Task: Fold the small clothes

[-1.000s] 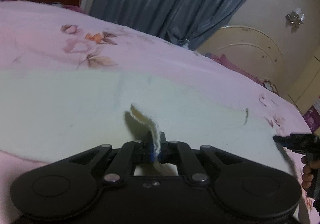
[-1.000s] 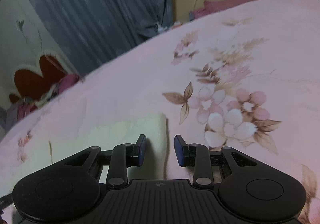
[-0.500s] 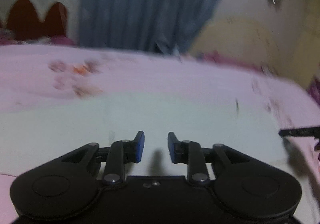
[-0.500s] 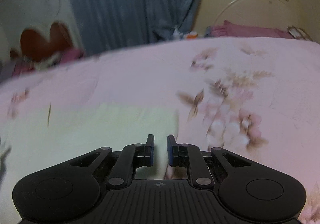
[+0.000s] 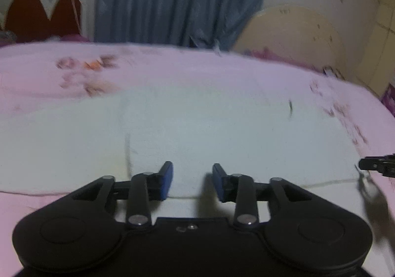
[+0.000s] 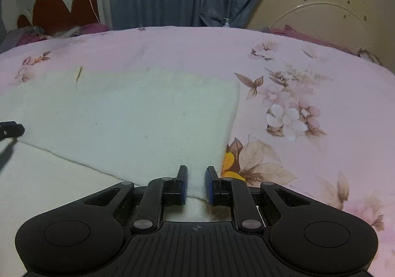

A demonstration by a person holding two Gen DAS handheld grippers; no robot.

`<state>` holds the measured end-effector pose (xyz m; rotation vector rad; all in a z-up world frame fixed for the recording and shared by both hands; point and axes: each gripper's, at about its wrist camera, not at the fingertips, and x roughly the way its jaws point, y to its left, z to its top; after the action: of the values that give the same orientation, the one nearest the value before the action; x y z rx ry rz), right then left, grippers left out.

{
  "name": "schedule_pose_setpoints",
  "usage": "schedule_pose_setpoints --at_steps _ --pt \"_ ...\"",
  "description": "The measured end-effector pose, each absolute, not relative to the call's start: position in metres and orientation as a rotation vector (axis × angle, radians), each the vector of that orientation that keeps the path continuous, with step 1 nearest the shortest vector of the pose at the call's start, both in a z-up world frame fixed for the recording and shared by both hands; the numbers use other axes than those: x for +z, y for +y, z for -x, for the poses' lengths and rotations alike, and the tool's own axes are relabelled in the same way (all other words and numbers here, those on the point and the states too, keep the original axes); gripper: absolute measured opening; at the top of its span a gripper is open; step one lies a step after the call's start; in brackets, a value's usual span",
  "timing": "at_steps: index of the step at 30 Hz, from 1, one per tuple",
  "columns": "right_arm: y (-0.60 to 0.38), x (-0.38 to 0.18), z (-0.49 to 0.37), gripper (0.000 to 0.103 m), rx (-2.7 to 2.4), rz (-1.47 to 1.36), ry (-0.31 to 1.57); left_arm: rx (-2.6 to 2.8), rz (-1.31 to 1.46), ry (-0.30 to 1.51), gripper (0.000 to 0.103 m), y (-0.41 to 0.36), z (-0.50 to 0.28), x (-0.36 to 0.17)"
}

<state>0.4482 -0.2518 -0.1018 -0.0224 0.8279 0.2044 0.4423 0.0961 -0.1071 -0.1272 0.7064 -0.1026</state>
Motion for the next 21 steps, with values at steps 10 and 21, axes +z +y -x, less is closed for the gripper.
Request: schedule_pose_setpoints --at_steps 10,21 --pt "-0.237 -0.094 -0.438 0.056 0.161 -0.041 0.865 -0.007 0.205 0.647 0.068 0.156 -0.401 -0.094" --pt "-0.196 -0.085 -0.406 0.020 0.169 -0.141 0.838 0.467 0.670 0.565 0.046 0.382 -0.313 -0.107"
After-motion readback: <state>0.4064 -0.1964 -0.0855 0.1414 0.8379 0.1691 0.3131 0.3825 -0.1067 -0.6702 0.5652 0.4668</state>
